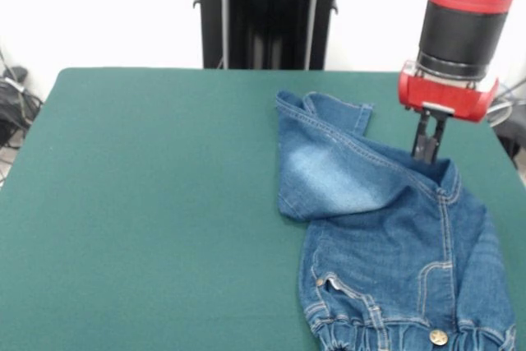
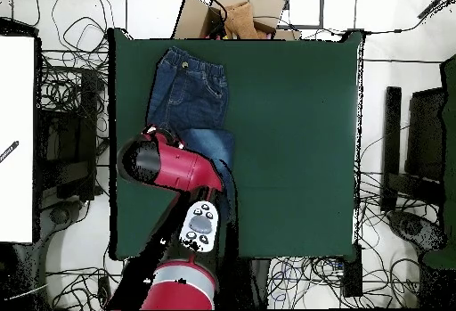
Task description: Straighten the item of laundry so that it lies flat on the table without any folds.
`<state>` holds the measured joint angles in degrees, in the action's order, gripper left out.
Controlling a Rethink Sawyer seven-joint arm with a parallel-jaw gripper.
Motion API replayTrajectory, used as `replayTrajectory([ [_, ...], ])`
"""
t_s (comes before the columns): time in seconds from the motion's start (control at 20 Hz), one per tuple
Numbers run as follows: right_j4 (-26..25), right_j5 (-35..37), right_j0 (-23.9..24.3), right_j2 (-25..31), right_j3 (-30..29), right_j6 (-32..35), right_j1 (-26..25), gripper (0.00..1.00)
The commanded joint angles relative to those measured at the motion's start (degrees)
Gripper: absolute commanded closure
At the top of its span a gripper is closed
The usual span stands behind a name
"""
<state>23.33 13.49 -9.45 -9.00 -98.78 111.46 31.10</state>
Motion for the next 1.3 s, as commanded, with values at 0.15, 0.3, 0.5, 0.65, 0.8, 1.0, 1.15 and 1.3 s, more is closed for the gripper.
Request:
replayTrajectory([
  [0.15,-0.6,6.7,5.0,-0.1,1.9,7.4,-0.9,1.0],
  [0.3,-0.5,9.5,5.8,-0.9,3.6,7.7,-0.5,1.0],
  [0.5,-0.5,10.1,8.3,0.4,5.0,7.0,-0.6,1.0],
  [0.65,-1.4,10.3,9.5,0.4,6.9,6.1,-2.1,1.0],
  [0.8,-1.6,11.1,9.5,-0.1,8.0,6.7,-2.8,1.0],
  [1.0,-2.2,12.2,9.0,-1.3,10.0,7.0,-3.8,1.0],
  [1.15,-2.8,11.9,8.9,-1.5,10.8,6.4,-4.4,1.0],
  [1.3,-3.1,12.4,7.8,-2.9,11.4,7.0,-4.9,0.0],
])
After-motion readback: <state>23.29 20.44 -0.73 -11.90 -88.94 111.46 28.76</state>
